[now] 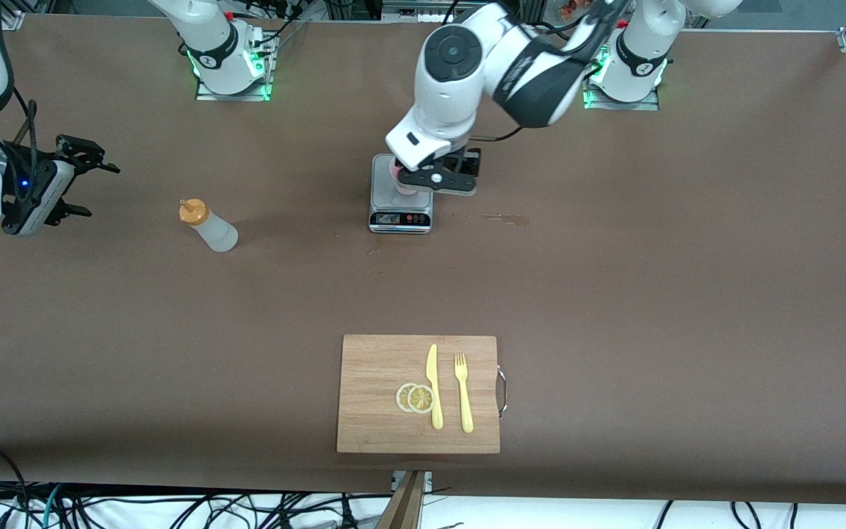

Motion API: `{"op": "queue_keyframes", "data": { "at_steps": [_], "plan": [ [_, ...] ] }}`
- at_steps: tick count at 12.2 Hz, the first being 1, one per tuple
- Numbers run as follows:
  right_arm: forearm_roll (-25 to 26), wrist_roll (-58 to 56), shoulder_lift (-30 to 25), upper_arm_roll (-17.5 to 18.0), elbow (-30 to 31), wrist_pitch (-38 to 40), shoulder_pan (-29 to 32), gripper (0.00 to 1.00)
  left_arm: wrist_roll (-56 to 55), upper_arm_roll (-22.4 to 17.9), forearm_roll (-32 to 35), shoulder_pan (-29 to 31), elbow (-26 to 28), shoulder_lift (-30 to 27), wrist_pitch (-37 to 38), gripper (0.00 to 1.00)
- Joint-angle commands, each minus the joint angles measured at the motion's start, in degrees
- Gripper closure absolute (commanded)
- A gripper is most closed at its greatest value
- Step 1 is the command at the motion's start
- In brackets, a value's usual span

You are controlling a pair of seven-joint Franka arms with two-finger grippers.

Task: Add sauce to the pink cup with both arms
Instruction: 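Release the cup and raise the left gripper while the right gripper reaches the bottle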

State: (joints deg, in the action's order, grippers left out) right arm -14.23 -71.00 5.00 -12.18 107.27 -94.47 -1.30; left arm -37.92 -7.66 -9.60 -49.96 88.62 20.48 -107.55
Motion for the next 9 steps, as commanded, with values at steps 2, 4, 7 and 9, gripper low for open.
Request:
{"op": "queue_keyframes", "data": {
  "at_steps": [2,4,7,9],
  "plan": [
    [-7.98,-21.93,5.79,0.14,0.75,0.25,4.89,0.00,4.84,-0.96,-0.51,8.36,-2.13,-6.05,7.42,0.00],
    [-13.16,-34.49,10.61,0.14,0.75,0.86,7.44,0.00,14.50,-2.27,-0.42,15.74,-2.13,-8.87,12.16,0.00],
    [-21.86,-54.10,19.58,0.14,0.75,1.92,10.17,0.00,25.67,-2.36,0.11,28.92,-2.13,-12.39,17.28,0.00],
    [-27.57,-64.48,25.20,0.14,0.74,4.80,10.53,0.00,30.61,-2.19,3.43,33.51,-1.87,-14.24,19.64,0.00]
  ]
}}
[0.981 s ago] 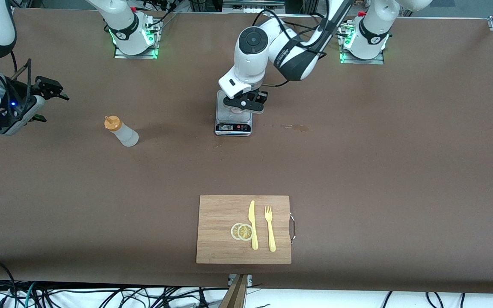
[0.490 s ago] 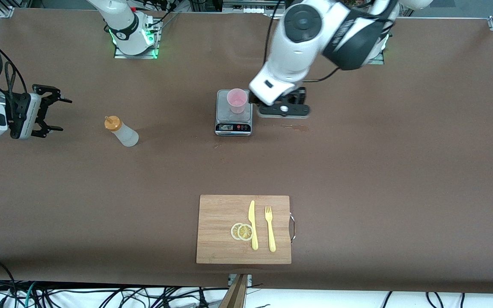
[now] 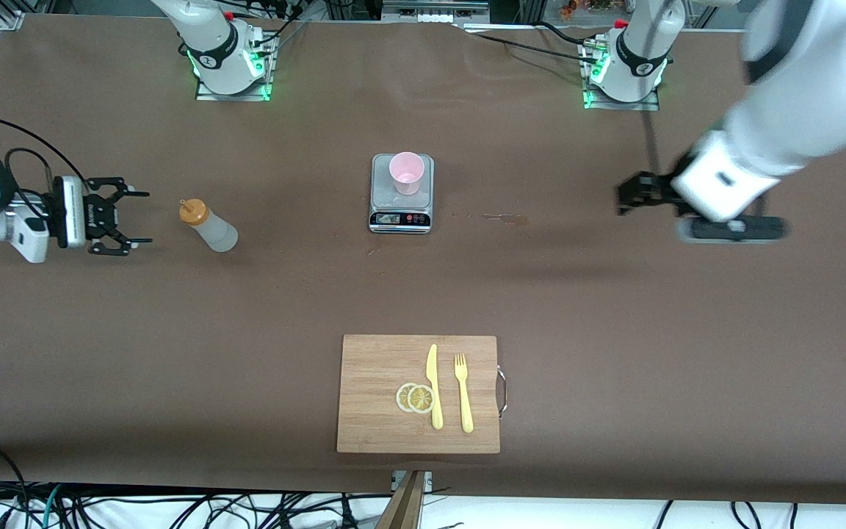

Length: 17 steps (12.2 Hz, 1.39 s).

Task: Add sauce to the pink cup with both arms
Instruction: 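Release the cup and raise the left gripper while the right gripper reaches the bottle, then grasp the white sauce bottle with the right gripper and lift it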

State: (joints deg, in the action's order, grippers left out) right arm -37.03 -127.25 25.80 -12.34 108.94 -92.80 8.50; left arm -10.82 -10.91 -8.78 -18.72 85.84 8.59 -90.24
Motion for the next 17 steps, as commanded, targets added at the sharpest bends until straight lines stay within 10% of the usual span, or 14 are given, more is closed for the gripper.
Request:
{"op": "queue_keyframes", "data": {
  "at_steps": [1,12,13,16,17],
  "plan": [
    [-6.98,-13.49,6.78,0.30,-1.01,4.02,0.73,0.00,5.97,1.06,4.89,3.67,0.91,-2.96,3.83,0.00],
    [-20.09,-26.47,12.87,2.93,2.68,8.77,0.12,0.01,14.16,6.16,6.94,11.33,6.01,-8.85,8.23,0.00],
    [-20.10,-26.47,12.96,3.02,2.85,8.77,0.11,0.10,14.16,6.34,6.94,10.90,5.40,-8.33,9.11,0.00],
    [-21.14,-26.47,13.13,3.28,2.77,8.86,0.11,0.98,14.34,6.42,6.94,10.63,5.30,-8.15,9.55,0.00],
    [-21.33,-26.47,12.96,3.28,2.51,8.60,0.11,1.00,14.34,6.51,6.94,10.63,5.30,-8.15,9.55,0.00]
  ]
}}
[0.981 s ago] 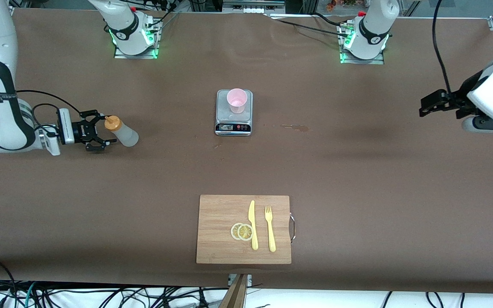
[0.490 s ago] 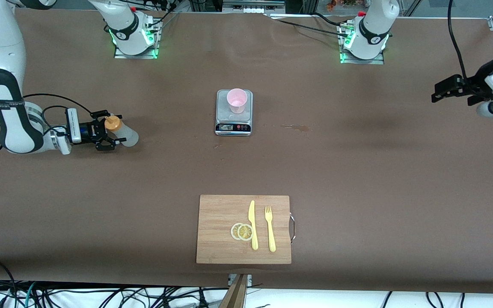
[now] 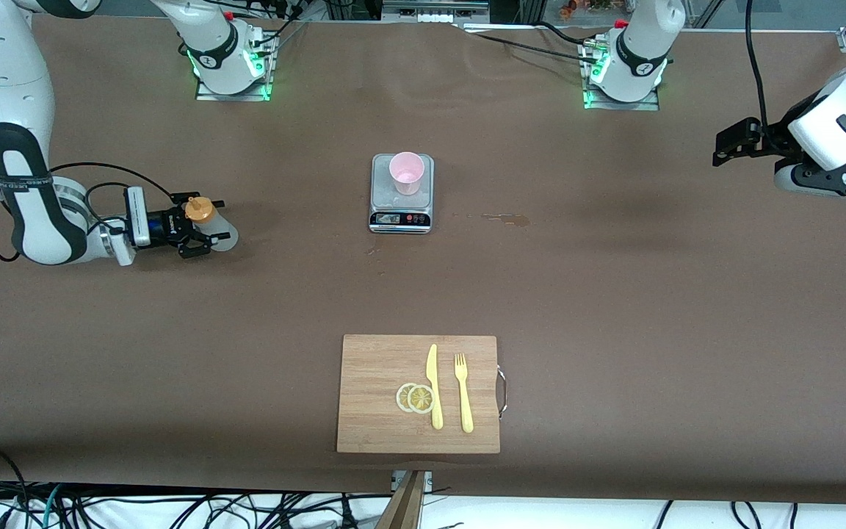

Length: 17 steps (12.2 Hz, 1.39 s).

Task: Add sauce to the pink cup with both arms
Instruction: 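Grasp the white sauce bottle with the right gripper and lift it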

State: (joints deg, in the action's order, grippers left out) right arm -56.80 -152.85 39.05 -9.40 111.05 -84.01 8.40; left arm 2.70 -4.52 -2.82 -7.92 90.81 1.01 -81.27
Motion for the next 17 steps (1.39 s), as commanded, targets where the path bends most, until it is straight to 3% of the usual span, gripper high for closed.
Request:
{"op": "queue_keyframes", "data": {
  "at_steps": [1,5,11,14,15,17],
  "plan": [
    [-1.56,0.26,-1.25,0.35,0.40,-0.45,-0.13,1.00,0.82,0.12,0.97,-0.17,0.33,-0.49,0.58,0.00],
    [-0.16,9.82,-8.71,0.09,0.40,-4.56,-4.69,1.00,0.82,0.12,0.97,-0.17,0.07,-0.13,0.58,0.00],
    [16.34,41.88,-24.00,-0.18,2.50,-18.19,-18.21,1.00,0.91,0.04,0.97,0.00,-1.34,0.66,0.67,0.00],
    [20.14,54.38,-31.30,0.17,11.09,-26.78,-25.51,1.00,0.91,0.04,0.88,0.01,-1.34,0.66,0.67,0.00],
    [20.93,57.72,-32.71,0.78,13.30,-28.99,-27.19,1.00,0.91,0.04,0.88,0.01,-1.34,0.66,0.67,0.00],
    [25.74,67.97,-35.09,5.95,14.55,-31.90,-27.73,1.00,0.82,0.12,0.71,-0.08,-1.34,0.66,0.67,0.00]
  ]
}}
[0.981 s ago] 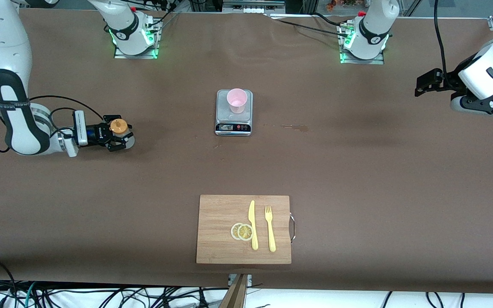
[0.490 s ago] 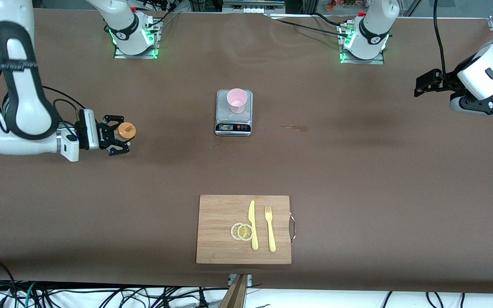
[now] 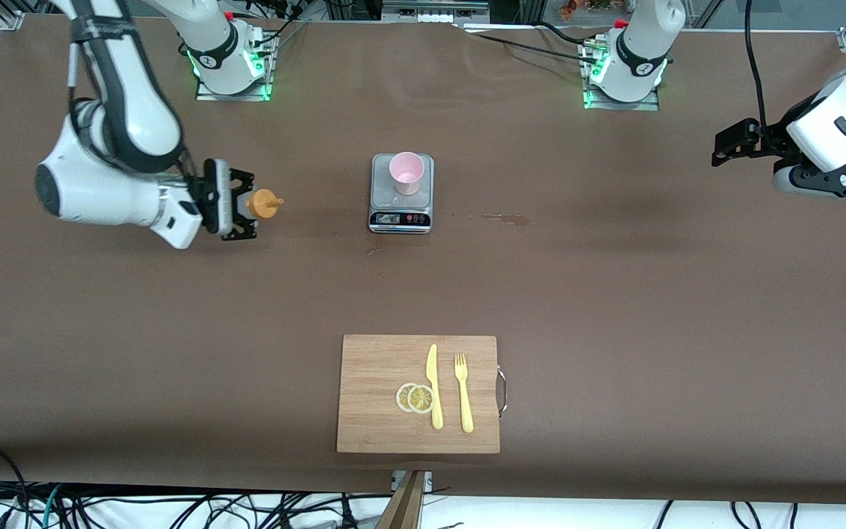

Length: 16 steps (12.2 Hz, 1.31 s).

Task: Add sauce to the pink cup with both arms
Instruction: 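Grasp the white sauce bottle with the right gripper and lift it, then tilt the bottle nozzle into the pink cup with the right gripper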

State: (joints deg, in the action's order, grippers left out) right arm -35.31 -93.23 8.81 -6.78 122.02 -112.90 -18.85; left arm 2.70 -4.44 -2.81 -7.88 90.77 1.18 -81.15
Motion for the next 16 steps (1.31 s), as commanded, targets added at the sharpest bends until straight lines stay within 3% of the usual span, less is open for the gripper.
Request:
{"op": "queue_keyframes", "data": {
  "at_steps": [1,4,5,9,16],
  "plan": [
    [8.03,15.38,-5.73,5.78,3.49,-3.29,-0.57,1.00,0.82,0.04,0.70,-0.12,-1.21,0.49,0.56,0.00],
    [17.25,34.11,-6.88,15.71,3.32,-4.78,-0.83,1.00,0.47,0.13,0.44,-0.30,-1.21,0.58,0.56,0.00],
    [20.86,39.22,-6.88,17.22,3.23,-5.13,-1.53,1.00,0.47,0.57,0.44,-0.30,-1.30,0.58,0.56,0.00],
    [29.14,58.46,-5.22,22.23,3.40,-4.62,-5.75,1.00,0.99,-0.22,0.53,1.10,-1.21,0.58,0.56,0.00],
    [40.74,77.30,2.25,25.23,-1.85,-0.50,-12.96,1.00,0.64,0.31,0.44,1.02,-1.21,0.58,0.56,0.00]
  ]
}}
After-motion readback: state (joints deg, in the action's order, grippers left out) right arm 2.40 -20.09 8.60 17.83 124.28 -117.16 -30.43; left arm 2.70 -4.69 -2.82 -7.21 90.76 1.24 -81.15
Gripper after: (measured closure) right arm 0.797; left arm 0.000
